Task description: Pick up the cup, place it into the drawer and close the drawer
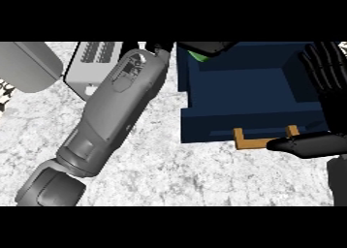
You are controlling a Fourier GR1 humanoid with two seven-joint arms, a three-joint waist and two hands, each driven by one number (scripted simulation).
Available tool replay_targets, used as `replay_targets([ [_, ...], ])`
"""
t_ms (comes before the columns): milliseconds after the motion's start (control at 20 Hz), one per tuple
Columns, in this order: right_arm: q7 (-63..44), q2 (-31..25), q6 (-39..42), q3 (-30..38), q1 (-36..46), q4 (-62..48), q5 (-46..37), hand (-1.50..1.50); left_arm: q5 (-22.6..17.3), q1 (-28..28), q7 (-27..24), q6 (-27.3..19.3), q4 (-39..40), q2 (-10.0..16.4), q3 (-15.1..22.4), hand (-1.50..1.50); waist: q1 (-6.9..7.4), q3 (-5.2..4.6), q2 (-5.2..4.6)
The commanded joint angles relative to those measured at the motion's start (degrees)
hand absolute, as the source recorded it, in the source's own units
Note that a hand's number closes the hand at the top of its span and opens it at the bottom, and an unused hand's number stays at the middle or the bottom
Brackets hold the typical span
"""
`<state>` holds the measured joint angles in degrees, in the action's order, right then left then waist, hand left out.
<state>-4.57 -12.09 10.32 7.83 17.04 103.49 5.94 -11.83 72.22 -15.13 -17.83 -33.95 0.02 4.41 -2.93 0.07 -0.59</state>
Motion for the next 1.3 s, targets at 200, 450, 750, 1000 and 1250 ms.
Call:
replay_targets([
  [200, 1.7, -0.6, 2.1, -0.1, 0.7, -2.0, 0.9, -1.50, -4.2, 6.1, 3.9, -1.9, 12.9, 0.0, 8.3, 1.50, -2.60, 0.06, -0.67],
  [450, 1.2, 0.5, 1.1, -1.6, 3.8, -1.9, 0.3, -1.50, -4.0, 2.9, 2.2, 3.1, 17.1, 0.0, 13.1, 1.50, -5.55, 0.08, -1.89],
  [750, 0.8, -0.6, 3.6, -1.7, 4.9, -2.4, 2.1, -1.50, -6.5, 3.1, 3.2, 2.4, 16.8, 0.0, 16.7, -1.50, -8.09, 0.08, -2.10],
  [1000, 1.1, 1.5, 8.1, -5.2, 6.8, -2.7, 7.1, -1.50, -13.0, 0.9, -0.4, 1.2, 13.8, 0.0, 14.4, -1.50, -9.19, 0.04, -2.52],
  [1250, -0.7, 2.0, 15.8, -11.5, 8.3, -2.1, 12.0, 1.50, -18.6, -0.8, -7.8, 5.0, 9.9, 0.0, 12.6, -1.50, -8.10, -0.11, -2.40],
])
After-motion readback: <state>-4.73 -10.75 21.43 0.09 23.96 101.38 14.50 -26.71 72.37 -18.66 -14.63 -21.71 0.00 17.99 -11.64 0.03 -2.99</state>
